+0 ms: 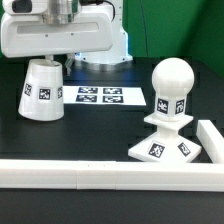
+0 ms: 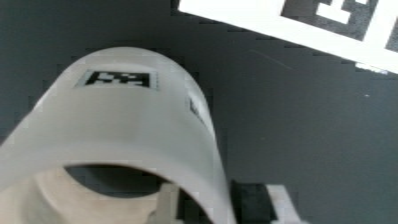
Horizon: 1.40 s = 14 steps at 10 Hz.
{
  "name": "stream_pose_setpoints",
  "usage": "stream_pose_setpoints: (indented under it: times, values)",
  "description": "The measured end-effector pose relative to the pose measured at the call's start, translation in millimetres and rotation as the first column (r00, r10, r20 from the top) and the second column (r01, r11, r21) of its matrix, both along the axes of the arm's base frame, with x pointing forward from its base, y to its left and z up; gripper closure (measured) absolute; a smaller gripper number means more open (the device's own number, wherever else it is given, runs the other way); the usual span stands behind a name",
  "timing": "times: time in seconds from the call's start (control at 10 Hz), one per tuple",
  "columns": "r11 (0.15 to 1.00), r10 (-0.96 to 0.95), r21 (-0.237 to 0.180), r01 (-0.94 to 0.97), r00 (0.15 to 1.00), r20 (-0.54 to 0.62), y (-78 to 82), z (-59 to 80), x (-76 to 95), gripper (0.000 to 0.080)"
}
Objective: Assemble lamp
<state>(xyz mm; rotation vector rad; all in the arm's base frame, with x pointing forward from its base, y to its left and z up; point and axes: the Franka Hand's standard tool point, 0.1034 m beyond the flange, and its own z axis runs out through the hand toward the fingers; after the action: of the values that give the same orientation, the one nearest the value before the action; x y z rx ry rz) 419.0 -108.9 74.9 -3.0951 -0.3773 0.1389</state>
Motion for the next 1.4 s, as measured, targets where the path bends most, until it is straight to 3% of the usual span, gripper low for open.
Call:
stream_pose_setpoints:
  times: [0.1,0.2,0.4,0.9,1.0,1.4]
  values:
    - [1.0,-0.016,0.002,0.016,1.0,-0.006,4.1,0.1,0.6,0.0755]
    - [0.999,-0.045,0.015,0.046,0.999,-0.022,22.0,2.0,7.5,0.0755]
    - [0.995,-0.086,0.041,0.087,0.996,-0.035,63.9,15.8,38.0,0.0755]
    - [0.979,-0.193,0.058,0.197,0.979,-0.07,129.3,95.1,114.8,0.0755]
    - [0.982,-0.18,0.047,0.183,0.982,-0.064,136.2,97.8,120.2,0.0755]
    - [0.982,-0.182,0.048,0.185,0.981,-0.07,134.6,95.1,118.3,0.0755]
